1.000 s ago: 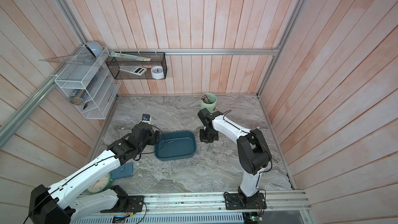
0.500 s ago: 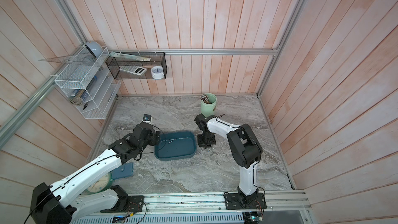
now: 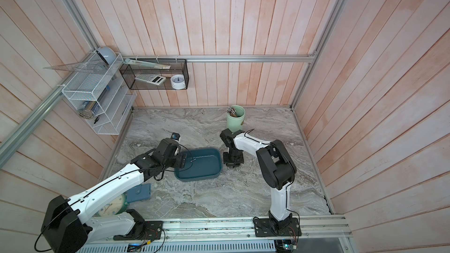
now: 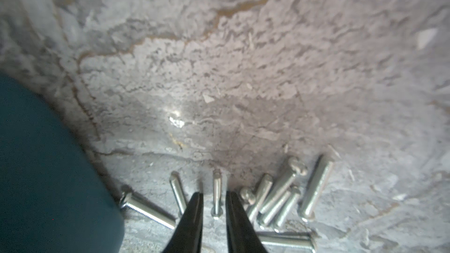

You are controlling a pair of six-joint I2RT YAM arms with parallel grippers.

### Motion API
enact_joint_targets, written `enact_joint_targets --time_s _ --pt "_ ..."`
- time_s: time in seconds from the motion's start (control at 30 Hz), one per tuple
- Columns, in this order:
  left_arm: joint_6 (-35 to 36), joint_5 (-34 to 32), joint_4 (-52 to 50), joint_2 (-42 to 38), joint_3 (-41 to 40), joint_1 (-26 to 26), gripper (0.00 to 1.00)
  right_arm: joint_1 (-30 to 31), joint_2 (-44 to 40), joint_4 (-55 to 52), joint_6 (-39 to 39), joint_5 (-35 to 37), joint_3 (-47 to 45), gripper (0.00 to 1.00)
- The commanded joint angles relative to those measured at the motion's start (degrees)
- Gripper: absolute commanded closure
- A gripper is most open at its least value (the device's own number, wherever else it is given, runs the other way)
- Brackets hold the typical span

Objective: Take out the screws from the storage box
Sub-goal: Place the screw at the center of the board, then pick up the screw from the storage box.

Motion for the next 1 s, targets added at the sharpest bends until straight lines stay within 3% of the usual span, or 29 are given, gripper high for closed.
enact_joint_targets --time_s 0.0,0.17,0.27,0.63,0.97 --pt "1.3 5.0 -3.2 3.2 3.0 -0.9 0.19 0.4 -4.8 -0.1 0.0 -0.4 0.0 0.76" --pt "0.9 5.2 -5.5 9.2 6.3 -3.5 0.25 0.4 -11.0 2.2 0.5 -0.4 -1.8 0.76" --pt "0.4 3.3 -5.6 12.2 7.2 -4.4 0.35 0.3 -14.0 3.8 0.7 0.1 -3.9 0.76" --pt "1.4 0.1 -5.8 20.6 11.1 -4.4 0.51 -1.1 -20.8 9.9 2.8 -0.5 -13.6 0.76" --pt "3.1 -3.8 -2.5 26.2 11.4 -4.4 0.51 -2.2 -24.0 11.9 3.1 -1.2 -17.8 0.76"
